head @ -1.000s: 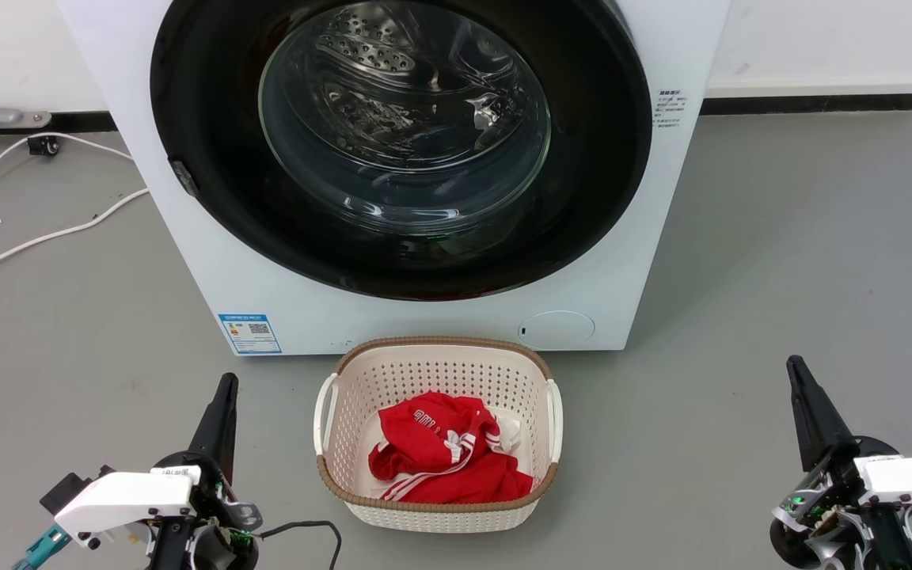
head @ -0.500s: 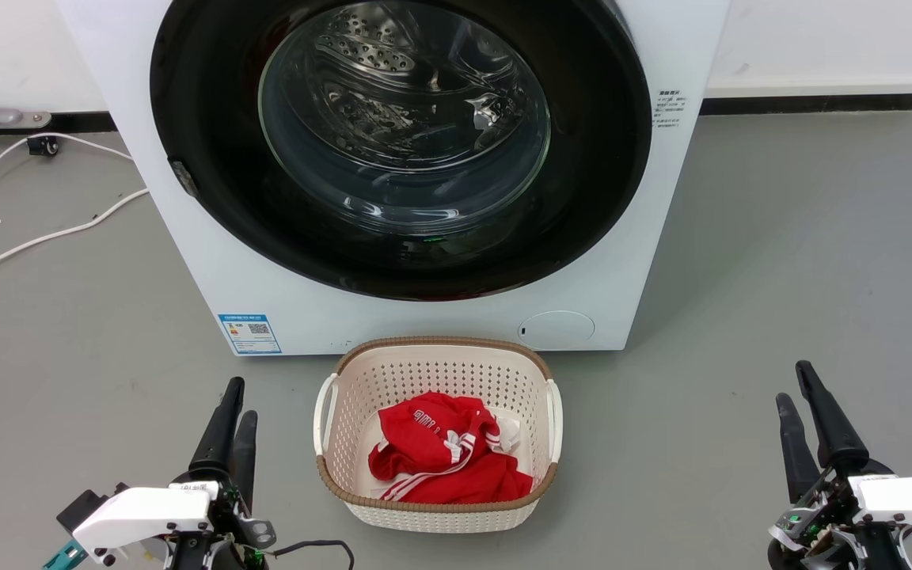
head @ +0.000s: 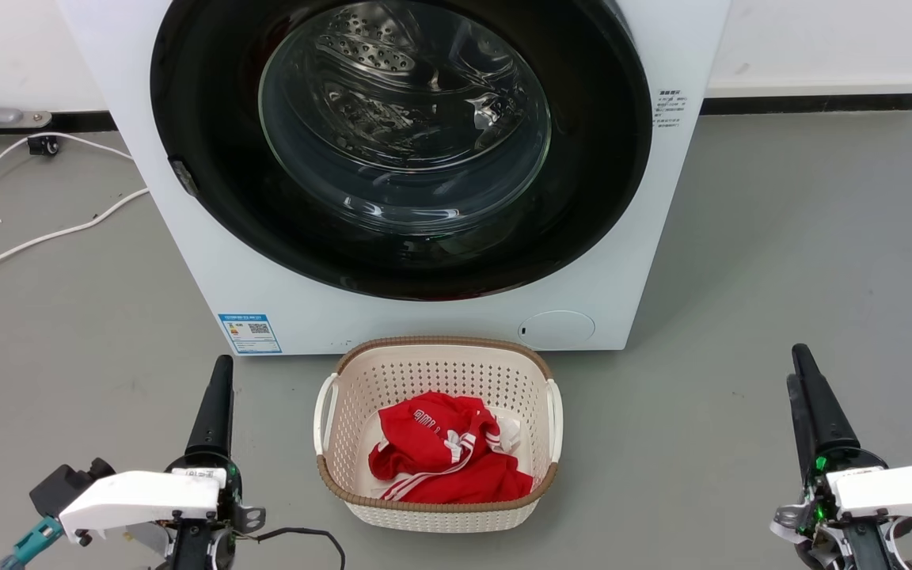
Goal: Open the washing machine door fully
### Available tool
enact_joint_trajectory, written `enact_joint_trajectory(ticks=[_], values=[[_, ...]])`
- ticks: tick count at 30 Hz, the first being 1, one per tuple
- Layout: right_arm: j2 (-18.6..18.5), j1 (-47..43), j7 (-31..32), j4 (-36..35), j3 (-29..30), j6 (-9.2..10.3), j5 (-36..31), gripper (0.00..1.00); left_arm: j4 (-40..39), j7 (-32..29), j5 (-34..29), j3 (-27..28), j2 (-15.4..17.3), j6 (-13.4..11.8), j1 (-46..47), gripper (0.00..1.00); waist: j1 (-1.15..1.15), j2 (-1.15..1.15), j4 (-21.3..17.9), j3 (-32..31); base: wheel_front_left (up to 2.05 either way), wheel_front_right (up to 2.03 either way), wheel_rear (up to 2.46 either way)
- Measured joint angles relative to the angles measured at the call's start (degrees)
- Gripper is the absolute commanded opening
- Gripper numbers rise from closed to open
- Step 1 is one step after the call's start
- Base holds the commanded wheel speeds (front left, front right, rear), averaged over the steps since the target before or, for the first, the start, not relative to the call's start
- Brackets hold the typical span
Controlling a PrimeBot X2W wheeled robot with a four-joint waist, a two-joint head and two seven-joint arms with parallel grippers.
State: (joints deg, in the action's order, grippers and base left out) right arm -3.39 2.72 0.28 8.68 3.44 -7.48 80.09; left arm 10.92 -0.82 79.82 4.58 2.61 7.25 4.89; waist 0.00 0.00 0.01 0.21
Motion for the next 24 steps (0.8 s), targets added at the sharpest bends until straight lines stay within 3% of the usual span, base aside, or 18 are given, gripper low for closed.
enact_joint_trajectory(ticks=[24], values=[[0.0, -2.4, -4.8, -4.6, -2.1, 0.0, -32.5, 1.0, -2.8, 5.0, -29.1, -4.4, 0.0, -2.3, 0.0, 1.0, 0.0, 0.0, 0.3, -0.4, 0.0, 0.0, 0.0]])
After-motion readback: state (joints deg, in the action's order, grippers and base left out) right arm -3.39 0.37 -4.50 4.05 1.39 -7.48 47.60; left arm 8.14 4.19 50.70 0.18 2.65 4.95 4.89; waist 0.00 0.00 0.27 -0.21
